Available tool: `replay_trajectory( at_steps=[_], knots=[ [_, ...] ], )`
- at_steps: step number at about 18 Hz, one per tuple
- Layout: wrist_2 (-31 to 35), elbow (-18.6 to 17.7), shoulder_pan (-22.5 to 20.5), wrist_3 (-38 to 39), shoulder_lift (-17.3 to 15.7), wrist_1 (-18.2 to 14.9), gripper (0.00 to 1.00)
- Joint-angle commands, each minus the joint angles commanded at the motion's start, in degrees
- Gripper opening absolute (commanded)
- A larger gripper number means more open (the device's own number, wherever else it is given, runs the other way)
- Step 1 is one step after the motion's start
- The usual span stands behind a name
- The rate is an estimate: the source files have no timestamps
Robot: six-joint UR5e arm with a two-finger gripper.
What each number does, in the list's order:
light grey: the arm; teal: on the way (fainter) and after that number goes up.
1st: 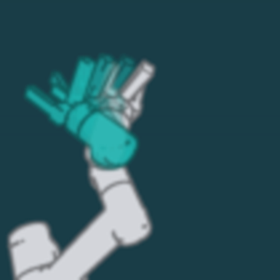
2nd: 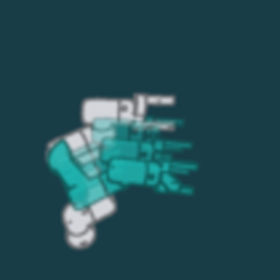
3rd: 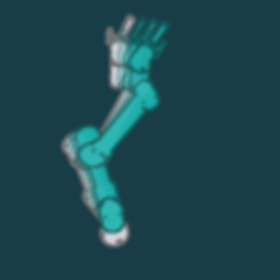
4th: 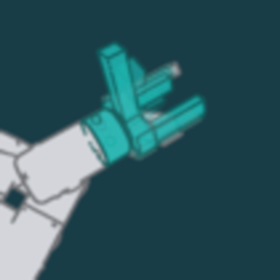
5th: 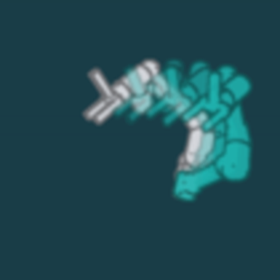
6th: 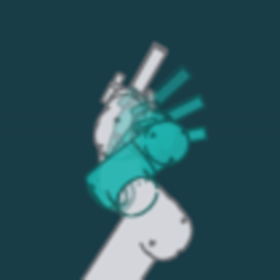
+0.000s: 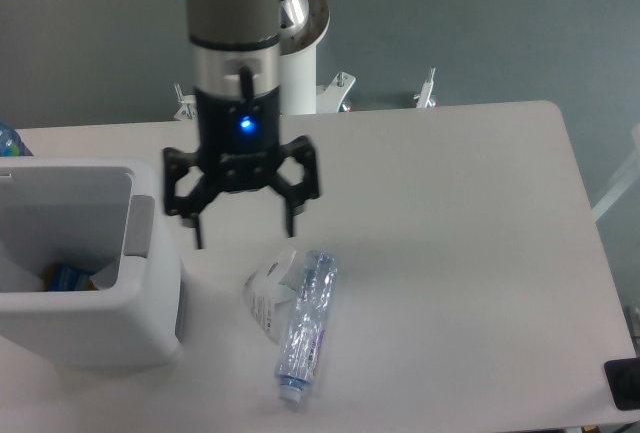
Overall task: Open the trash can
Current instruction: 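Lift the gripper up, swinging the trash can lid open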
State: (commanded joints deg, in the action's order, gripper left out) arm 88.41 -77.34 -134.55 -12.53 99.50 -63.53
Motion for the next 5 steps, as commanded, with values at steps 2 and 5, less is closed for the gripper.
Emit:
replay_trajectory(
  at_steps=[2,5],
  knots=[
    [0.89,-0.44,-1.76,-8.87,-0.53,-3.77,1.0],
    [0.89,-1.32,-5.53,-19.7,-2.38,-8.88,1.0]
  ],
)
